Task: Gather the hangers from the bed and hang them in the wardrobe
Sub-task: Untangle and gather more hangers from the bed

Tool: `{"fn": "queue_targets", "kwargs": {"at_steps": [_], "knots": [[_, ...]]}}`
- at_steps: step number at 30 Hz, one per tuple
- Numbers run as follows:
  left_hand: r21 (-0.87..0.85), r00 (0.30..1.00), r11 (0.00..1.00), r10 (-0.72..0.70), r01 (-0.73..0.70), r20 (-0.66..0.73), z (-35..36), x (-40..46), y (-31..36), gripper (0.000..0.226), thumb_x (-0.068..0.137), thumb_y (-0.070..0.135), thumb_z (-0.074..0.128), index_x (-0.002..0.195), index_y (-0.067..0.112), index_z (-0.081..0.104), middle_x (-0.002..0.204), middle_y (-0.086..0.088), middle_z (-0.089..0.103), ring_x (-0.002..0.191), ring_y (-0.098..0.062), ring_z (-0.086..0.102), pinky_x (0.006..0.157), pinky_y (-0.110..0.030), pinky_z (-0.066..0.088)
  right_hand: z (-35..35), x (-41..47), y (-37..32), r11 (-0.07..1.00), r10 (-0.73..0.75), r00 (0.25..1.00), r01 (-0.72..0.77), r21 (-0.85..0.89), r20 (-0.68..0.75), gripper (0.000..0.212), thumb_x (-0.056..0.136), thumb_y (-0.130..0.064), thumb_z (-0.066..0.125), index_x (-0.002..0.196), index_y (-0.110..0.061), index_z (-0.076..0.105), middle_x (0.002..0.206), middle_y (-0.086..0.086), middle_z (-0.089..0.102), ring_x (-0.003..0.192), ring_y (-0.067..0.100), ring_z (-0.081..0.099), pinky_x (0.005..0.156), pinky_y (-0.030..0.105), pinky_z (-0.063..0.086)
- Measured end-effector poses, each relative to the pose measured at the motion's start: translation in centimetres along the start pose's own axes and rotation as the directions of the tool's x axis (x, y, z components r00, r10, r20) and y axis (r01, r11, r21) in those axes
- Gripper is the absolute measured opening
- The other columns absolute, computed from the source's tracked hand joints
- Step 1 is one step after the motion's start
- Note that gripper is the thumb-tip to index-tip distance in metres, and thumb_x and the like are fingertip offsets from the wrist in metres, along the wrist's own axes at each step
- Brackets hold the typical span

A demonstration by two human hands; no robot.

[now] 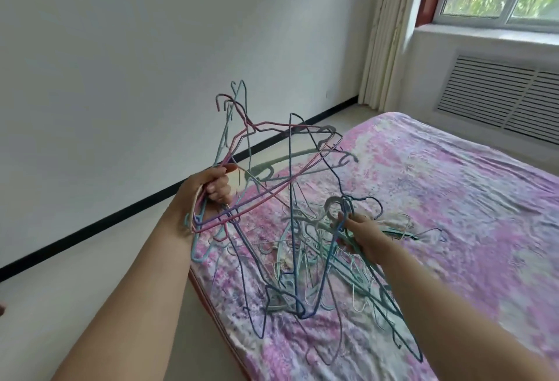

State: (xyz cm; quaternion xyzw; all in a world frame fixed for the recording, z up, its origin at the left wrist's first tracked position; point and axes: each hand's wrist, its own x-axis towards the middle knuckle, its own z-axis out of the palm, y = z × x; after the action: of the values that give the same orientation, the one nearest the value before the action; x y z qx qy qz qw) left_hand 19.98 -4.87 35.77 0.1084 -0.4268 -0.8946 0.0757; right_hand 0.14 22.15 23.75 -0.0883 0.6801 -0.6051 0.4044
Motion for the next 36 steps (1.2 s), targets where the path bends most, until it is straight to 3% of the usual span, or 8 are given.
{"fn": "queue_targets", "kwargs": {"at_steps": [4,9,12,16,20,24,30,36], "knots": [[-0.01,0.998,1.0,0.025,-0.026,-0.062,0.3,-1.2,0.4,0.016,0.079,0.01,0.061,0.093,0.009,0.054,0.041,0.007,0.035,0.043,-0.005,0.04,0.046,-0.017,0.04,0.0,-0.9,0.3,0.997,0.026,0.993,-0.035,0.074,0.115,0.011,0.096,-0.016,0.054,0.105,-0.009,0.055,0.096,0.012,0.058,0.064,0.02,0.06,0.046,0.025,0.044],[-0.127,0.985,0.992,-0.001,0.024,0.174,0.6,-2.3,1.0,0.018,0.085,0.006,0.058,0.103,0.003,0.057,0.045,0.004,0.035,0.041,-0.006,0.037,0.047,-0.019,0.031,0.2,-1.7,2.1,0.878,0.005,0.971,-0.119,0.464,0.239,0.033,0.094,0.002,0.045,0.119,-0.016,0.055,0.107,0.007,0.054,0.068,0.019,0.058,0.049,0.024,0.048],[-0.179,0.958,0.981,-0.015,0.069,0.285,1.2,-2.7,1.2,0.031,0.098,0.007,0.032,0.119,-0.004,0.053,0.054,0.0,0.033,0.047,-0.009,0.035,0.05,-0.023,0.032,1.7,-2.3,1.7,0.885,-0.014,0.967,-0.106,0.454,0.255,0.034,0.096,0.004,0.04,0.124,-0.01,0.055,0.1,0.009,0.052,0.066,0.017,0.052,0.047,0.021,0.047],[-0.162,0.945,0.984,-0.011,0.067,0.327,2.1,-3.7,1.4,0.035,0.099,0.008,0.029,0.122,-0.003,0.053,0.056,-0.001,0.036,0.048,-0.01,0.035,0.05,-0.023,0.033,3.1,-2.5,0.2,0.836,-0.027,0.992,-0.044,0.547,0.121,0.026,0.098,0.002,0.039,0.112,-0.006,0.059,0.088,0.01,0.05,0.054,0.012,0.049,0.041,0.017,0.042],[-0.151,0.955,0.987,-0.005,0.052,0.295,2.6,-4.7,0.5,0.037,0.099,0.007,0.027,0.123,-0.005,0.052,0.058,-0.003,0.037,0.05,-0.013,0.037,0.052,-0.025,0.032,4.9,-2.6,0.2,0.93,0.05,0.997,-0.066,0.362,0.053,0.033,0.098,-0.002,0.044,0.126,-0.018,0.05,0.096,0.014,0.049,0.051,0.015,0.047,0.035,0.02,0.041],[-0.148,0.953,0.989,0.022,0.025,0.302,3.1,-5.3,-0.7,0.032,0.098,0.003,0.031,0.12,-0.006,0.053,0.055,-0.003,0.036,0.046,-0.013,0.036,0.05,-0.026,0.036,6.0,-3.1,2.2,0.884,0.189,0.975,-0.222,0.412,0.119,0.052,0.097,-0.001,0.046,0.143,-0.022,0.031,0.094,0.017,0.051,0.042,0.012,0.051,0.037,0.02,0.046],[-0.158,0.961,0.986,0.096,-0.055,0.259,2.0,-7.0,-1.1,0.022,0.092,0.004,0.045,0.11,-0.001,0.057,0.047,0.0,0.043,0.04,-0.009,0.031,0.044,-0.021,0.03,4.4,-6.8,5.2,0.769,0.318,0.825,-0.513,0.383,0.467,0.039,0.086,-0.006,0.057,0.121,0.005,0.045,0.078,0.015,0.067,0.053,0.017,0.062,0.052,0.028,0.057],[-0.027,0.976,0.98,0.2,-0.199,0.081,1.8,-9.6,-1.6,0.034,0.071,0.011,0.075,0.093,0.009,0.049,0.04,0.008,0.038,0.032,-0.003,0.028,0.038,-0.016,0.024,2.8,-8.3,6.3,0.85,0.31,0.839,-0.455,0.264,0.447,0.024,0.092,-0.002,0.05,0.115,0.003,0.053,0.075,0.008,0.06,0.047,0.013,0.054,0.05,0.029,0.054]]}}
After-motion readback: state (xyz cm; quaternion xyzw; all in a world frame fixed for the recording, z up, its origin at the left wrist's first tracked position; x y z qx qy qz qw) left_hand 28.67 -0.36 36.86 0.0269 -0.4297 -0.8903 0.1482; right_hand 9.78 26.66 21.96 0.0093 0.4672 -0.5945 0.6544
